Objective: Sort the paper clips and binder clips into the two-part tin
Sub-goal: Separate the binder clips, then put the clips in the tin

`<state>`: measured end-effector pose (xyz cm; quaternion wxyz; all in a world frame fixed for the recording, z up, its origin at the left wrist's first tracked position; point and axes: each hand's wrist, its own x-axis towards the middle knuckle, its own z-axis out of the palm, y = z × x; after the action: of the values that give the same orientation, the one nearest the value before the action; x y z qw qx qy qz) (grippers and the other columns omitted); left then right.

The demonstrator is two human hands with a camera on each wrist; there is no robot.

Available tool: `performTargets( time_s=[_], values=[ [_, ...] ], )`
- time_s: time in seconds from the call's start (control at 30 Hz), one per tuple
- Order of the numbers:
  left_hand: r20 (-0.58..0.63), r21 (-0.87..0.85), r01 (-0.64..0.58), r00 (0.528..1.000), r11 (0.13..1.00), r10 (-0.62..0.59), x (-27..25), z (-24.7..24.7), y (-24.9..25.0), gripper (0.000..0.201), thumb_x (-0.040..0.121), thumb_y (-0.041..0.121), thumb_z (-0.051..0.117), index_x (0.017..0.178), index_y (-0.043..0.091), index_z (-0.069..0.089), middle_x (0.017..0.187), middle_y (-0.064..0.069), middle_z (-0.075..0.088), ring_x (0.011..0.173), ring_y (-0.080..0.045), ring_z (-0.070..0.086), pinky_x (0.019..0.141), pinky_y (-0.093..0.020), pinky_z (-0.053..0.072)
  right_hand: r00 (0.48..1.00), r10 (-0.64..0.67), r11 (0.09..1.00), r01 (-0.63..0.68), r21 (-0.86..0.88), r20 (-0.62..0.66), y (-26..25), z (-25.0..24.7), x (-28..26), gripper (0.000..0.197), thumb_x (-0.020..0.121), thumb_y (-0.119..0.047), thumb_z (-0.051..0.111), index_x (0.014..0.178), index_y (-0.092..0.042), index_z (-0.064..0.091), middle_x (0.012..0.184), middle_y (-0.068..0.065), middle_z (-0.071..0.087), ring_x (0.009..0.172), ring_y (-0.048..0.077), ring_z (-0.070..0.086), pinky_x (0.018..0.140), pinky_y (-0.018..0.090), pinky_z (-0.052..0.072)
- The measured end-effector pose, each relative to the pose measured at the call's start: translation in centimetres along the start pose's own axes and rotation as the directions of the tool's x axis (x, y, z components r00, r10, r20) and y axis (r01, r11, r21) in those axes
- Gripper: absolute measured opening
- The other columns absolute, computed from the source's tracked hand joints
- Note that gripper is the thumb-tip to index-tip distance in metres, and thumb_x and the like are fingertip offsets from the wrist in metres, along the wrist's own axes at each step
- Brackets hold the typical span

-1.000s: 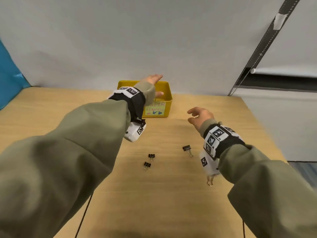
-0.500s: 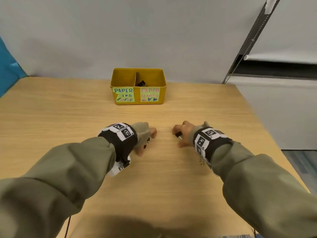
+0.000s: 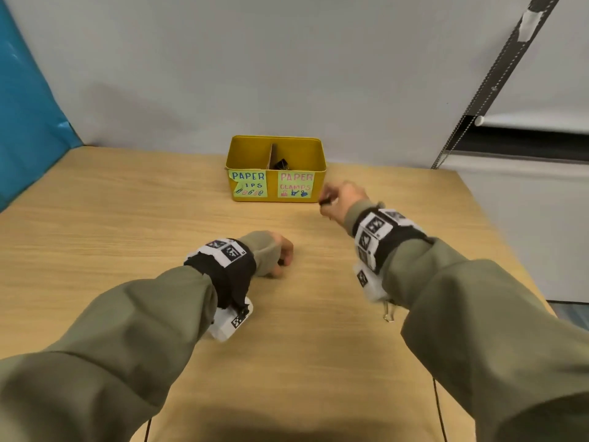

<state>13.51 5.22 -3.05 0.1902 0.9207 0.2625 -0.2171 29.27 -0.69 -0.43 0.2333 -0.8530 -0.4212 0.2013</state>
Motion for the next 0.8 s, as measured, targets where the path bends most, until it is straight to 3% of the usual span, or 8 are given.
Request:
performTargets(
  time_s=[0.13, 0.23, 0.33, 0.4, 0.53, 0.6, 0.67, 0.8],
  values=[
    [-0.235, -0.179, -0.039, 0.972, 0.983, -0.004, 0.5, -5.8, -1.0, 0.017, 0.082, 0.011, 0.066, 0.097, 0.017, 0.059, 0.106, -0.006, 0.062, 0.079, -0.017, 0.057, 0.076, -0.029, 0.052, 0.963, -0.075, 0.991, 0.102, 0.091, -0.259, -4.5, -3.2, 4.2, 0.024, 0.083, -0.014, 0.065, 0.106, -0.022, 0.066, 0.12, 0.009, 0.06, 0.111, 0.024, 0.059, 0.099, 0.032, 0.048],
    [-0.389, -0.242, -0.06, 0.92, 0.968, -0.04, 1.3, -10.8, -1.1, 0.017, 0.082, 0.012, 0.067, 0.091, 0.021, 0.057, 0.1, -0.002, 0.059, 0.068, -0.013, 0.056, 0.063, -0.021, 0.049, 0.975, -0.07, 0.996, 0.08, 0.042, -0.21, -5.9, -4.6, 6.2, 0.037, 0.085, -0.015, 0.065, 0.12, -0.024, 0.061, 0.133, 0.009, 0.051, 0.122, 0.024, 0.052, 0.103, 0.031, 0.044],
    [-0.48, -0.28, -0.054, 0.872, 0.958, -0.092, 3.3, -14.6, -0.5, 0.018, 0.084, 0.009, 0.065, 0.1, 0.016, 0.059, 0.106, -0.007, 0.058, 0.096, -0.027, 0.061, 0.077, -0.028, 0.05, 0.982, -0.04, 0.999, 0.044, 0.014, -0.184, -5.1, -5.2, 6.6, 0.04, 0.086, -0.014, 0.064, 0.124, -0.026, 0.059, 0.136, 0.008, 0.048, 0.126, 0.024, 0.049, 0.102, 0.032, 0.042],
    [-0.489, -0.282, 0.001, 0.861, 0.959, -0.144, 4.9, -15.6, -0.4, 0.032, 0.084, 0.014, 0.066, 0.115, 0.012, 0.058, 0.124, -0.009, 0.058, 0.115, -0.028, 0.056, 0.093, -0.034, 0.046, 0.985, -0.021, 1.0, 0.024, 0.018, -0.17, -3.6, -5.3, 6.2, 0.035, 0.086, -0.014, 0.064, 0.12, -0.024, 0.061, 0.131, 0.006, 0.054, 0.121, 0.023, 0.053, 0.098, 0.031, 0.044],
    [-0.452, -0.18, 0.12, 0.871, 0.976, -0.191, 7.0, -14.1, -0.3, 0.056, 0.083, 0.031, 0.067, 0.133, 0.021, 0.047, 0.142, -0.008, 0.04, 0.132, -0.03, 0.038, 0.108, -0.043, 0.037, 0.998, 0.051, 0.998, -0.052, -0.041, -0.047, 0.8, -5.3, 4.6, 0.026, 0.083, -0.015, 0.067, 0.108, -0.023, 0.068, 0.118, 0.005, 0.064, 0.112, 0.022, 0.059, 0.1, 0.031, 0.044],
    [-0.516, -0.09, 0.082, 0.849, 0.993, -0.116, 7.0, -12.8, 0.9, 0.053, 0.084, 0.032, 0.065, 0.133, 0.02, 0.048, 0.141, -0.01, 0.038, 0.132, -0.03, 0.035, 0.11, -0.042, 0.034, 0.994, 0.1, 0.987, -0.095, -0.129, 0.036, 3.3, -5.8, 3.8, 0.021, 0.08, -0.019, 0.068, 0.097, -0.031, 0.068, 0.113, 0.001, 0.066, 0.109, 0.022, 0.06, 0.106, 0.042, 0.039],
    [-0.549, -0.044, 0.017, 0.835, 0.999, -0.038, 6.8, -10.9, 2.9, 0.047, 0.086, 0.031, 0.062, 0.129, 0.017, 0.05, 0.137, -0.011, 0.041, 0.129, -0.029, 0.038, 0.107, -0.04, 0.036, 0.973, 0.183, 0.953, -0.14, -0.27, 0.139, 5.7, -6.3, 2.9, 0.026, 0.08, -0.023, 0.068, 0.102, -0.036, 0.068, 0.116, -0.002, 0.065, 0.108, 0.023, 0.059, 0.105, 0.048, 0.04],
    [-0.331, -0.002, -0.234, 0.918, 0.972, 0.22, 5.1, -5.4, 8.6, 0.052, 0.081, 0.04, 0.066, 0.125, 0.016, 0.052, 0.131, -0.009, 0.046, 0.12, -0.026, 0.049, 0.1, -0.036, 0.042, 0.895, 0.346, 0.845, -0.167, -0.508, 0.281, 8.9, -6.6, 0.7, 0.055, 0.076, -0.017, 0.071, 0.125, -0.037, 0.058, 0.139, 0.003, 0.053, 0.122, 0.026, 0.051, 0.107, 0.046, 0.039]
  ],
)
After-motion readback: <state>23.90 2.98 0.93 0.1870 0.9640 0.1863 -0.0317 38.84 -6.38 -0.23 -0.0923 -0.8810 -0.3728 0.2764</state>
